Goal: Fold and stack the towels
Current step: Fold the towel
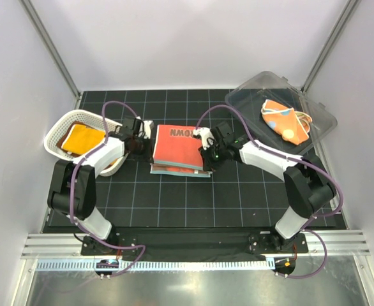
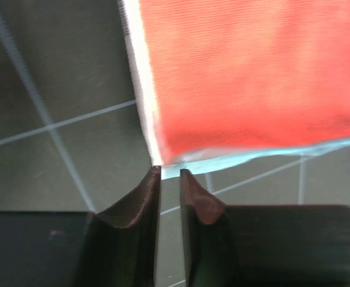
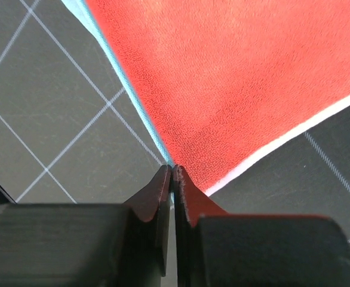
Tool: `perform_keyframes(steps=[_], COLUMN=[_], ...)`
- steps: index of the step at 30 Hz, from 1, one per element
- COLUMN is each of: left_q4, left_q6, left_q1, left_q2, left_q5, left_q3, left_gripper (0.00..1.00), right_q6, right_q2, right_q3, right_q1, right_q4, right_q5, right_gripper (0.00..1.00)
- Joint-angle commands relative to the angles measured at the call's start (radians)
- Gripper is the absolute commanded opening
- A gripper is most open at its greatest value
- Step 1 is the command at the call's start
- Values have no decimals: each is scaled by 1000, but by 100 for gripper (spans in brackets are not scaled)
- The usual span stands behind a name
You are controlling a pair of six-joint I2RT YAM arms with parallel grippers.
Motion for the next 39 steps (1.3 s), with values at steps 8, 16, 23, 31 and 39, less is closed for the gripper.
perform_keyframes(steps=[8,16,23,31,39], left_q4=[-89,-83,-42,-60,-63], left_q6=[-8,-67,-76,-50,-44], left_q1=[9,7,7,7,9], left_q2=[-145,-23,207,495,652], left_q5=[-218,-70,13,-2,-65], left_q3=[8,159,410,641,778], left_gripper=[47,50,45,43,42], right_q6=[127,416,400,361,276], right_q2=[-116,-112,132,399,488], right_q3=[-36,24,283,461,529], right_q1=[9,12,-9,-72,-90], right_q4=[-90,28,31,128,217], right_q5=[102,254,458,504,589], right_gripper=[38,43,29,21,21])
